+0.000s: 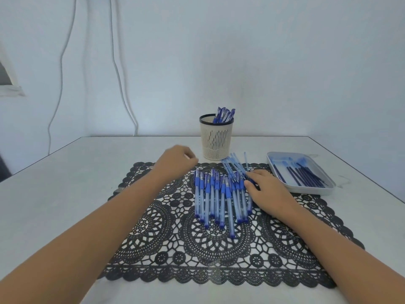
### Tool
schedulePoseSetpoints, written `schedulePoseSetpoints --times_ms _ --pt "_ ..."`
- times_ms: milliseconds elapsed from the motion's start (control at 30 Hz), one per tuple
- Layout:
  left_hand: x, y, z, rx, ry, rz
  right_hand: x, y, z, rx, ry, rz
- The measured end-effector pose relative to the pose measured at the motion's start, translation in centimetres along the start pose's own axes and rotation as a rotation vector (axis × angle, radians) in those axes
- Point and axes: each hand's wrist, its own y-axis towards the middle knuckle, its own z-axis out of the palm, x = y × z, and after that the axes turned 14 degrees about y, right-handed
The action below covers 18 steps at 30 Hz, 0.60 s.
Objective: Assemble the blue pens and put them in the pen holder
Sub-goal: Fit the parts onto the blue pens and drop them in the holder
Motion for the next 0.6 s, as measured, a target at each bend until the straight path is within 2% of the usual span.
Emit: schedulePoseSetpoints --times_ms 167,467,600 --pt "0.8 -2.7 2.1 0.179 0.131 -0.035 0.0 0.0 0.0 -0.001 -0.010 -0.003" --pt "0.2 -2.7 2.0 0.319 0.173 -0.043 0.0 -0.1 0.0 0.004 -0.016 -0.003" --pt "0.2 -2.9 2.0 0.314 0.247 -0.017 0.1 -0.1 -0.1 -0.001 -0.014 -0.013"
